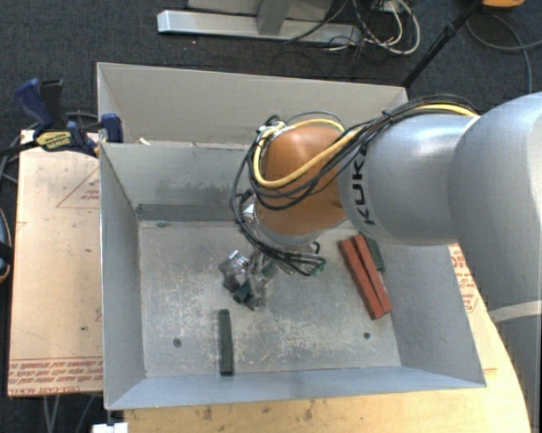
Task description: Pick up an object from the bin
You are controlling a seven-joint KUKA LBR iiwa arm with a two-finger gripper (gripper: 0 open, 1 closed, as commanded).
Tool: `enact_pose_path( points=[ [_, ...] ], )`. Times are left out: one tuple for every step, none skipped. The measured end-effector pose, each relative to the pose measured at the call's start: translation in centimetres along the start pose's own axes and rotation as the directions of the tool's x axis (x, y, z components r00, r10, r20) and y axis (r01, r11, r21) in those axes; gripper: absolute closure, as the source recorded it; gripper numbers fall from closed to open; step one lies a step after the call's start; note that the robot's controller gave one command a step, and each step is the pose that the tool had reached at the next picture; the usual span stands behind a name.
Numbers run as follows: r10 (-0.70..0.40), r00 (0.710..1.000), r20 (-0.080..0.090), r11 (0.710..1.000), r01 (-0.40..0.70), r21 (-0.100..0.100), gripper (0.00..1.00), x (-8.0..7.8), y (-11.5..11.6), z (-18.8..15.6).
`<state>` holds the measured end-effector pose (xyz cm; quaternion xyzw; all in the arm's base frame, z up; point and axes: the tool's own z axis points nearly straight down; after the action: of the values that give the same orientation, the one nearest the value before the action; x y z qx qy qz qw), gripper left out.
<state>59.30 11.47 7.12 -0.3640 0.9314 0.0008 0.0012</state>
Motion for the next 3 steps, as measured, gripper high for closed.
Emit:
enact_pose_path(
  points=[
    [0.0, 1.0, 0.0, 1.0, 0.0, 0.0, 1.0, 0.0, 0.0, 0.0],
    [0.0, 1.0, 0.0, 1.0, 0.0, 0.0, 1.0, -0.01, 0.0, -0.01],
    [0.001, 1.0, -0.002, 1.0, -0.001, -0.001, 1.0, 0.04, 0.05, -0.3]
  ],
)
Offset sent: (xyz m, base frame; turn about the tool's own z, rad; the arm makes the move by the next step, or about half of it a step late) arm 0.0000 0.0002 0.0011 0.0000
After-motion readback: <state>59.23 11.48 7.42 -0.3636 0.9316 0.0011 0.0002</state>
